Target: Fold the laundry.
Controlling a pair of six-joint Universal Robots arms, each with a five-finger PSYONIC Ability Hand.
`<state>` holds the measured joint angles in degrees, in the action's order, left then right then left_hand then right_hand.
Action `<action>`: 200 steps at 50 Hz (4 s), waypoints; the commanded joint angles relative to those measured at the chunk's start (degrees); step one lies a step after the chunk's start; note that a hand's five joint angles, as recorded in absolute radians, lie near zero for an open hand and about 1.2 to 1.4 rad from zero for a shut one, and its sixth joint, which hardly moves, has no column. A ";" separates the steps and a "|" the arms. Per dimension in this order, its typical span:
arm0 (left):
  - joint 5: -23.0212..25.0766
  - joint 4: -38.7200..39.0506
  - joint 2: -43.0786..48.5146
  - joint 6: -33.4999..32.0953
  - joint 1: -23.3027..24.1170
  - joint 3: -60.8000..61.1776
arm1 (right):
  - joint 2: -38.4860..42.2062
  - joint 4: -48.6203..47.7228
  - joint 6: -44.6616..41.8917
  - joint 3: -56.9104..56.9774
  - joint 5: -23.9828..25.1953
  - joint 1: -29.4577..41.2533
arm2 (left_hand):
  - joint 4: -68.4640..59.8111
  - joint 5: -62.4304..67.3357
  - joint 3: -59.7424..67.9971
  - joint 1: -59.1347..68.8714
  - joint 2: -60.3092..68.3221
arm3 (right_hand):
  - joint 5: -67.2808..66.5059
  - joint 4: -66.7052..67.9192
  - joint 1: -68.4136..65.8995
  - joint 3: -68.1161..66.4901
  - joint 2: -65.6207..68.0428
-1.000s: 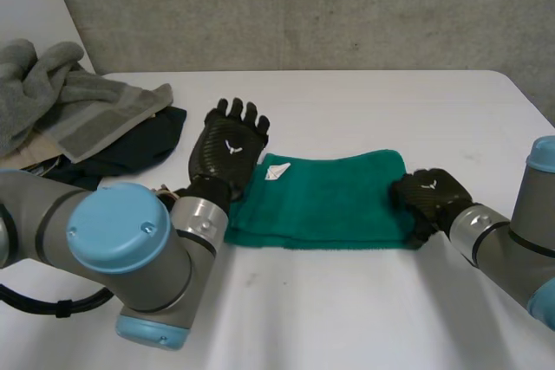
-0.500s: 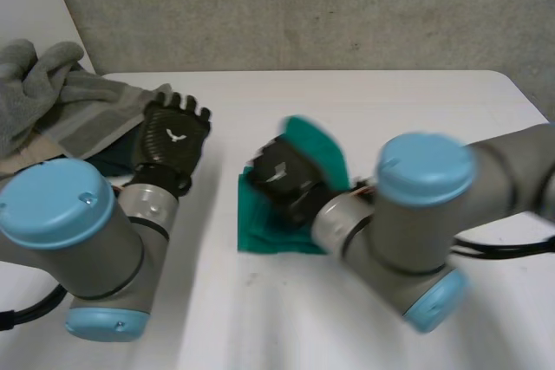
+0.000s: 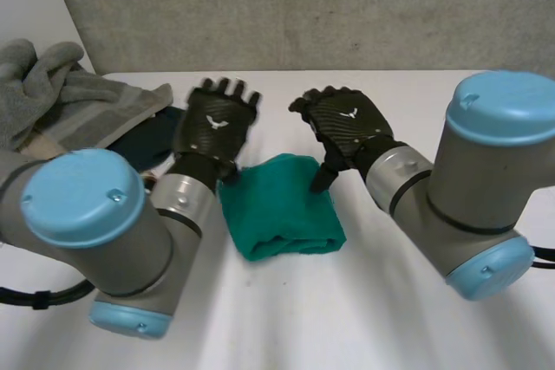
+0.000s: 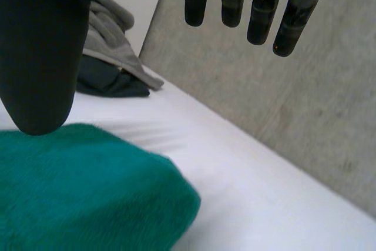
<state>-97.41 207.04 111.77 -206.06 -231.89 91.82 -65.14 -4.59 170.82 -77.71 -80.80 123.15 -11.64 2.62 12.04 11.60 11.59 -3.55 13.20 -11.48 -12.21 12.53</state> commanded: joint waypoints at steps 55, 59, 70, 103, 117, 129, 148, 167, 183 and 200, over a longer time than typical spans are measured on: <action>31.67 -30.55 -4.55 8.57 -8.67 -14.30 | 6.95 -5.34 14.71 -14.84 2.23 -9.15 | 0.42 -1.39 -0.82 -0.38 -0.36 | 3.55 -3.20 1.48 2.21 -2.53; 31.67 -30.55 -4.99 8.57 -8.32 -14.30 | 9.85 -6.14 16.73 -12.91 3.80 -8.63 | 0.42 -1.39 -0.82 -0.38 -0.36 | 3.55 -3.20 1.48 2.21 -2.53; 31.67 -30.47 -5.16 8.57 -7.70 -13.95 | 13.89 -6.40 19.28 -7.73 5.22 -4.68 | 0.25 -1.23 -0.65 -0.21 -0.19 | 2.81 -2.46 0.74 1.46 -1.78; 31.84 -30.47 -4.46 8.57 -7.61 -13.33 | 20.05 -6.66 24.91 9.50 0.56 -6.59 | 0.08 -1.06 -0.48 -0.04 -0.03 | -66.45 66.80 -68.52 -67.79 67.47; 31.84 -30.38 -4.37 8.57 -7.53 -13.15 | 27.60 -6.40 10.94 24.87 -2.08 -30.85 | 0.08 -1.06 -0.48 -0.04 -0.03 | -66.45 66.80 -68.52 -67.79 67.47; 31.76 -30.38 -4.46 8.57 -7.09 -13.15 | 50.97 11.26 -3.47 63.10 -1.90 -41.93 | 0.08 -1.06 -0.48 -0.04 -0.03 | -66.45 66.80 -68.52 -67.79 67.47; 31.76 -30.38 -3.84 8.57 -6.03 -11.92 | 51.95 6.70 -11.73 65.05 -3.13 -43.78 | 0.08 -1.06 -0.48 -0.04 -0.03 | -66.45 66.80 -68.52 -67.79 67.47; 31.84 -30.38 -5.60 9.45 -3.75 -12.63 | 31.58 5.38 -24.74 33.08 -4.63 -41.41 | 0.42 -1.39 -0.82 -0.38 -0.36 | 3.55 -3.20 1.48 2.21 -2.53; 32.29 -29.94 -10.70 11.21 -2.69 -10.96 | 9.07 -3.48 -49.54 15.66 -6.47 -46.33 | 0.92 -1.90 -1.32 -0.89 -0.87 | 3.55 -3.20 1.48 2.21 -2.53; 27.01 -19.32 -12.37 11.03 -18.30 -11.66 | -10.18 -19.76 -20.53 -10.78 16.28 -19.63 | 1.64 -2.62 -2.04 -1.60 -1.59 | 3.55 -3.20 1.48 2.21 -2.53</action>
<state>-68.16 183.24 99.18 -194.62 -239.94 80.85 -71.02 -24.40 143.15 -78.63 -73.57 95.07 -11.64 2.62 12.04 11.60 11.59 -3.32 13.23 -11.54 -12.18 12.52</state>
